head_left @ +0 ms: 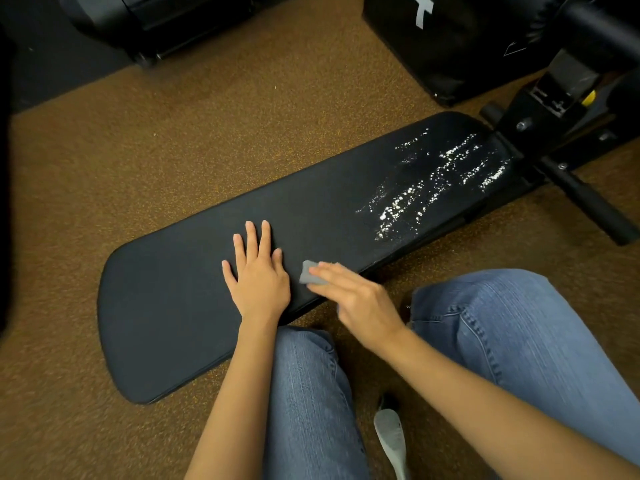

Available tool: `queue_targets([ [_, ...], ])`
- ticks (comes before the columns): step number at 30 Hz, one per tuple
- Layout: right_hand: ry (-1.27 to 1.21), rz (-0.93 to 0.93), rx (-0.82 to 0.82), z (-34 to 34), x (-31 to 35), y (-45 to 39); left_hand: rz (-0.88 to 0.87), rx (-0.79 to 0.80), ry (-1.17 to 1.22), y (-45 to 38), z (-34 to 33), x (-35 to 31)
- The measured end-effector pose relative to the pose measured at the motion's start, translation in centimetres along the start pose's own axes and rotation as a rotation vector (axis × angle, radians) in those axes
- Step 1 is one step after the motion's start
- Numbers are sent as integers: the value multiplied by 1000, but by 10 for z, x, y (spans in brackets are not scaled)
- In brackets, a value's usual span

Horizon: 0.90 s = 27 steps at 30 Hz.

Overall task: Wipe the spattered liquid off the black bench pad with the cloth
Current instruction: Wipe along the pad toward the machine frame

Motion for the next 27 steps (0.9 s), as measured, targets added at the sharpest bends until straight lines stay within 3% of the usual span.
queue_targets([
  [12,110,-404,-192,29,-65,-16,50,23,32,2,4,-8],
  [14,73,-302,-159,22,-45,-18,50,14,26,2,3,-9],
  [17,2,20,-5,7,-12,-11,49,19,26,2,4,-10],
  [19,-15,91,51,8,-18,-10,50,32,15,2,6,-12],
  [22,60,28,53,29,-56,-13,71,47,17,2,7,-13],
  [27,192,-240,-141,61,-111,-24,120,-15,83,6,-2,-32],
])
Point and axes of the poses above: each hand's wrist, its own y-axis away from the middle knuckle, its own z-axis out of the back of the hand, x = y × z, the point moved 1 cm from there along -y, towards the middle knuckle, and after that the axes turned 12 degrees about y, right-handed, at the moved point
